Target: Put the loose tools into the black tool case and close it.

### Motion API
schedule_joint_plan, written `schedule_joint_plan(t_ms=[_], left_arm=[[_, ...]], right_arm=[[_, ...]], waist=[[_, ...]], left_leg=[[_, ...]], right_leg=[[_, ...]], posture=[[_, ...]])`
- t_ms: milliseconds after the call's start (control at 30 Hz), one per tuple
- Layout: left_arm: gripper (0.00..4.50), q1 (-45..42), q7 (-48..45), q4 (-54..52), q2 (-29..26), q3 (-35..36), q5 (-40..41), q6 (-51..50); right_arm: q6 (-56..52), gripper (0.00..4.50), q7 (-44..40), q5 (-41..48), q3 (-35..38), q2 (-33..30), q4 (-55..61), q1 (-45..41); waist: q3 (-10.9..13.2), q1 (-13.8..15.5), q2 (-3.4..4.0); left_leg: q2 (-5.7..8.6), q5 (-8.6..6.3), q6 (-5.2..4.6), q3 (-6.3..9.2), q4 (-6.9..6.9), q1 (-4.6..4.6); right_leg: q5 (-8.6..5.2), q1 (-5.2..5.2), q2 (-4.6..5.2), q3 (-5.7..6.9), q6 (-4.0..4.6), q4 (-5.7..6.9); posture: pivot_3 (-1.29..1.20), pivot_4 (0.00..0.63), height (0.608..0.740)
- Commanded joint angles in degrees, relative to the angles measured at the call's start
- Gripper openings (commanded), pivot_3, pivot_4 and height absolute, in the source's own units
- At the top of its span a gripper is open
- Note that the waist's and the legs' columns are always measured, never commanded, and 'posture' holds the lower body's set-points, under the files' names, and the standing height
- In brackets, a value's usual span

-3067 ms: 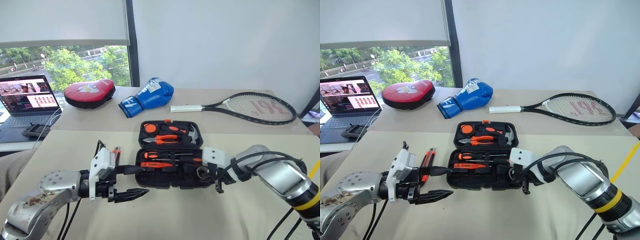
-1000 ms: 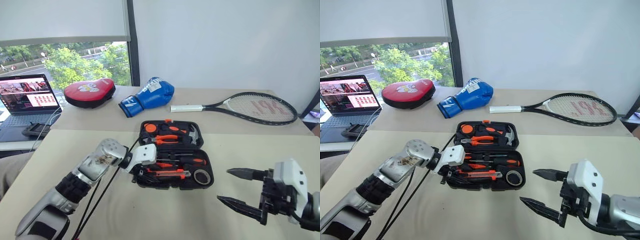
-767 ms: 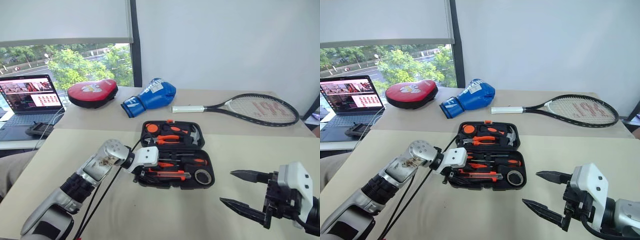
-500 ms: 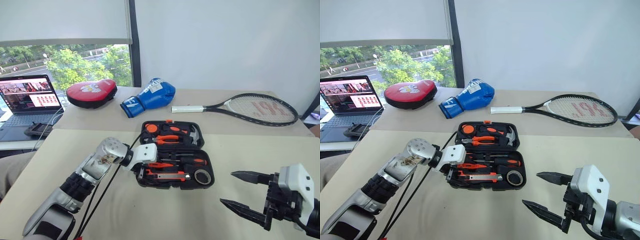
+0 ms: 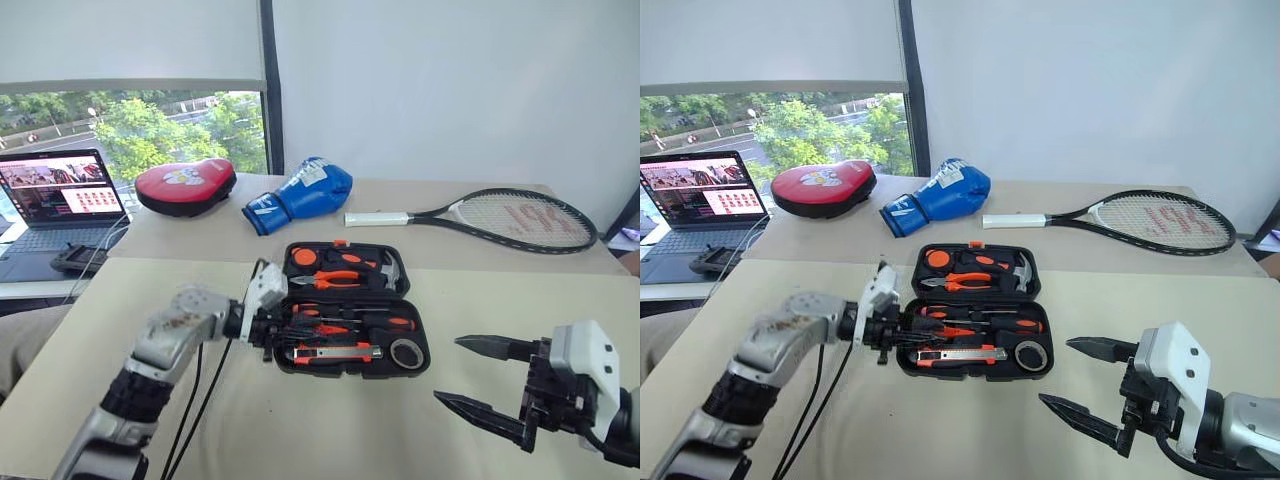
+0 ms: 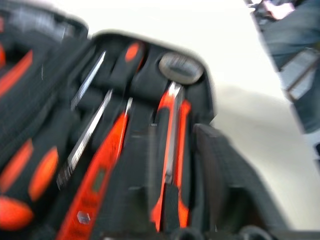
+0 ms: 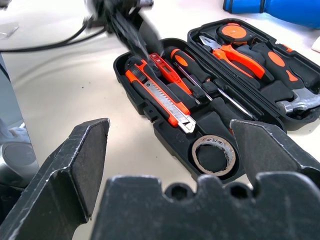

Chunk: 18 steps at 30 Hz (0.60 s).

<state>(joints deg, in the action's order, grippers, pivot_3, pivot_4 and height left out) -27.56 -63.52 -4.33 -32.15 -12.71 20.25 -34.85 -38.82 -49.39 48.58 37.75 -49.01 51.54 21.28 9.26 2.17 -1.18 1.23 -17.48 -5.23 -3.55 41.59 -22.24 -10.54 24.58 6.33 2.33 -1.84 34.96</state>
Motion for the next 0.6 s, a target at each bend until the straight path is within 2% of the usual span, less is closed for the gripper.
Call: schedule_joint_plan(t_ms=[33,200,300,400,500,600], left_arm=[[0.05,2.08,3.11,0.35,-0.98,-3.14,-5.54,3.28],[0.05,3.87,1.84,1.56,-3.49,-9.7,-10.48,4.2],[0.05,3.6,2.24,2.56,-3.8,-10.48,-11.52,3.61],[0.05,3.62,3.71,1.08,-0.7,-3.84,-6.12,5.33],[0.05,1.44,7.07,-3.28,2.41,6.31,2.47,-0.02],[0.76,-2.09,12.44,-5.84,3.75,13.02,7.96,-7.89]], right_arm=[[0.39,4.5,0.8,1.12,1.13,-0.67,0.98,0.24],[-0.9,4.5,1.28,1.78,0.5,-1.68,1.32,0.76],[-2.13,4.5,3.25,2.23,-2.16,-2.84,0.29,-1.26],[-4.71,4.5,9.14,3.62,-7.13,-3.15,-2.08,-7.86],[-8.12,4.5,17.62,0.0,-14.96,-2.52,-6.95,-19.16],[-11.72,4.5,21.95,-1.49,-21.47,-1.05,-13.49,-29.79]], waist=[[0.0,0.17,0.01],[-0.12,0.07,0.13],[-0.47,-0.03,0.47],[-0.67,-0.14,0.7],[-0.54,-0.1,0.51],[-0.2,-0.21,0.02]], left_leg=[[0.01,0.0,0.0,0.01,0.0,0.02],[-0.06,-0.04,0.02,0.06,-0.06,0.26],[-0.06,-0.09,0.08,0.05,-0.2,0.49],[-0.07,-0.09,0.08,-0.01,-0.32,0.67],[-0.09,-0.03,0.14,0.0,-0.3,0.52],[-0.16,0.19,0.33,0.06,-0.18,-0.04]], right_leg=[[0.0,-0.01,0.06,0.0,0.01,0.0],[-0.01,-0.28,0.26,-0.06,0.04,-0.08],[-0.02,-0.38,0.28,-0.06,0.04,-0.14],[-0.05,-0.44,0.28,-0.05,0.09,-0.16],[-0.08,-0.28,0.33,-0.06,0.15,-0.08],[0.08,0.25,0.23,-0.03,0.31,-0.01]], posture=[[0.0,0.15,0.74],[0.0,0.15,0.74],[0.0,0.15,0.74],[0.0,0.15,0.74],[0.0,0.15,0.74],[0.0,0.15,0.74]])
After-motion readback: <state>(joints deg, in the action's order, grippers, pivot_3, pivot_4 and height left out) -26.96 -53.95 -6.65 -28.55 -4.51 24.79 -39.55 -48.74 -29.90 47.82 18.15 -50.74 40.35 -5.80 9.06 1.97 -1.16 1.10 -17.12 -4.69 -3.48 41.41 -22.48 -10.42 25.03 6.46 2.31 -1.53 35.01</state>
